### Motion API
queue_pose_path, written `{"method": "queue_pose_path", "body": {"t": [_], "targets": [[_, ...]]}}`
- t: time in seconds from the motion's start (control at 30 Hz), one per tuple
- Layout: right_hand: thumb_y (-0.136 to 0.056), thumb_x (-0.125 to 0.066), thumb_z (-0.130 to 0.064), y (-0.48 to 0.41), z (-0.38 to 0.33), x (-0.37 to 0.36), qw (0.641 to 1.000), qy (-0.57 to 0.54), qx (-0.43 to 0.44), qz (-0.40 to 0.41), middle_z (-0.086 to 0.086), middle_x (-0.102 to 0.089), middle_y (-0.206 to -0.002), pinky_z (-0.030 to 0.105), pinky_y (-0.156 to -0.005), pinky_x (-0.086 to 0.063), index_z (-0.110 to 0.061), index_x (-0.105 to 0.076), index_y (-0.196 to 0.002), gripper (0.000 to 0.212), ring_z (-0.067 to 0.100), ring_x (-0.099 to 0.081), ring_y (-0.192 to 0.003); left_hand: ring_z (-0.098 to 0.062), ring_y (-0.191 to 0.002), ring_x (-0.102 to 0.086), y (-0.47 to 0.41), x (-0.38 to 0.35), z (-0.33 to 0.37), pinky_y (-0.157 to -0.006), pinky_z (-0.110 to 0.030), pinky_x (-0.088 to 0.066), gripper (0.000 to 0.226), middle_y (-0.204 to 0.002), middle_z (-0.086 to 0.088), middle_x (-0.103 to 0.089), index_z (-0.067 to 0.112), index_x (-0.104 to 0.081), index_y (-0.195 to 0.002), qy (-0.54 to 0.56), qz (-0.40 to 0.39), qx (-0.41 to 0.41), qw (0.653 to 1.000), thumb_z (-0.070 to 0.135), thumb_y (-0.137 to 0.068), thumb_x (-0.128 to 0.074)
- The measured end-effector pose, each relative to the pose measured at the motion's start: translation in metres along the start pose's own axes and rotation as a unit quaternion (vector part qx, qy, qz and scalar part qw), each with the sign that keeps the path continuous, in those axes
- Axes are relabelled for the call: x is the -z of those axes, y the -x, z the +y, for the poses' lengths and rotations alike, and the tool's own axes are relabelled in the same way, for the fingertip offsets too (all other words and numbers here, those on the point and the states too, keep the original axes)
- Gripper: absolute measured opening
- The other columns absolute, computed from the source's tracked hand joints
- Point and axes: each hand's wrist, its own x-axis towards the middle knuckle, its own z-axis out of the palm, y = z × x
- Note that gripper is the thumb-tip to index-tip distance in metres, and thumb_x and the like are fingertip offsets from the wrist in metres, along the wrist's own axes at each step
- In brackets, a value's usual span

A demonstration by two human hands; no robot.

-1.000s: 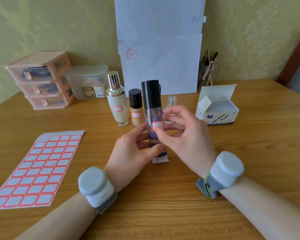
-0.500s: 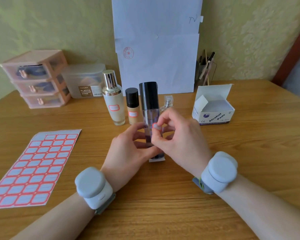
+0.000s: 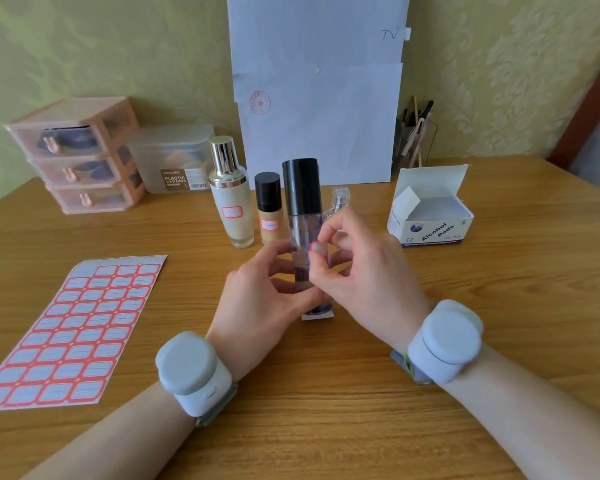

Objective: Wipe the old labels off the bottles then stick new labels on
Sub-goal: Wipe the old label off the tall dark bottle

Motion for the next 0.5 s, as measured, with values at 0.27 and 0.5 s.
{"method": "queue_pose_path", "body": {"t": [0.27,0.5], "targets": [[-0.092,-0.060,-0.026,0.0021,0.0013,-0.0024,1.000,-0.002,0.003,-0.017,-0.001,-0.070,-0.082,0.023,-0.051,-0.053,-0.033,-0.036,-0.098,0.026,0.009,-0.067,-0.065,0.007,-0.077,-0.071,-0.0007,-0.0002,-0.0034,-0.064,-0.010,-0.055,0.057,-0.093,0.020,-0.070,0.041,-0.052,-0.117,-0.012,0.002,-0.010,1.000,0.042,-0.069,-0.082],[-0.089,-0.061,-0.036,0.0014,0.0028,-0.0022,0.999,-0.018,-0.012,-0.046,-0.007,-0.067,-0.087,0.025,-0.051,-0.056,-0.034,-0.036,-0.101,0.028,0.005,-0.068,-0.065,0.001,-0.078,-0.074,-0.0028,0.0024,-0.0053,-0.072,-0.030,-0.064,0.051,-0.091,0.018,-0.073,0.050,-0.056,-0.109,0.005,-0.015,0.027,0.999,0.046,-0.064,-0.079]]}}
